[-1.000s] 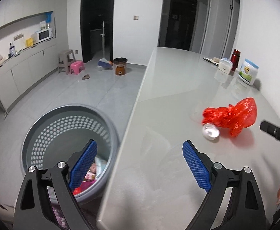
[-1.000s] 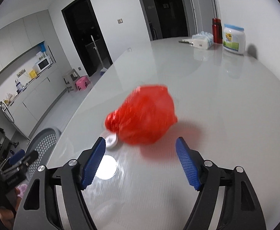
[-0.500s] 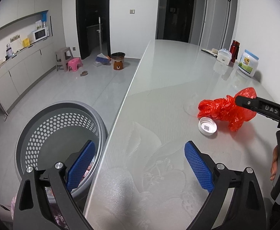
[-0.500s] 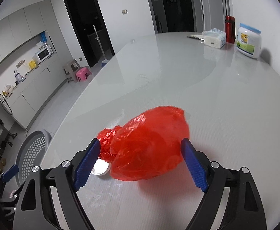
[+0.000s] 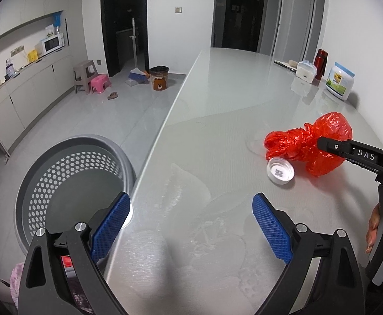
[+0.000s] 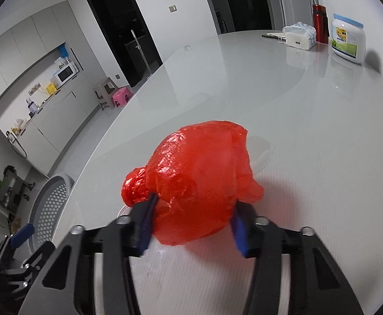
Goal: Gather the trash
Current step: 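Grasp the red plastic bag with the right gripper while the left grasps the white lid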
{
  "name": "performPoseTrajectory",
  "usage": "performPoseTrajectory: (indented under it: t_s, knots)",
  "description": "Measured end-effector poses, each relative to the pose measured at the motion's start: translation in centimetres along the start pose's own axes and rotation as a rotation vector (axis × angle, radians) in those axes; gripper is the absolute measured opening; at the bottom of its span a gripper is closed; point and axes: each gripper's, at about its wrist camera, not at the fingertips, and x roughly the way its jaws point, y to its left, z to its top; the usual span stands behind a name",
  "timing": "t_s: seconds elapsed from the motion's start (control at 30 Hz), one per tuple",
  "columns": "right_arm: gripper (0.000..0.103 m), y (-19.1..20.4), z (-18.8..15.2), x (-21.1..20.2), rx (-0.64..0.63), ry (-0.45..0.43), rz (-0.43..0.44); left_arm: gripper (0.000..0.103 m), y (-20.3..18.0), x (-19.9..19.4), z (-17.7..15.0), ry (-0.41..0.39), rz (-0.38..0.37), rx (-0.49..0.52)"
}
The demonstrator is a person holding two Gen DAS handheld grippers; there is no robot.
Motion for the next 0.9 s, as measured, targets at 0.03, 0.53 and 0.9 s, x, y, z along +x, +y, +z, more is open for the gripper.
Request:
performPoseTrajectory:
  t_s: [0.03,0.53,0.9]
  knots:
    - [0.038,-0.2,0.0,-0.2,0.007,-0.004,0.008,0.092,-0.2,0.1,0.0,0.002,-0.003,0.002]
    - [0.029,-4.7,1.3,-5.6,0.131,-0.156,0.005,0.092,-5.3,2.1,0.3,0.057,-0.065,0.050]
    - [0.029,-6.9,1.7,-7.4,0.191,-0.202,0.019,0.093,-9.7,6.7,1.5,0.125,-0.060,0.130]
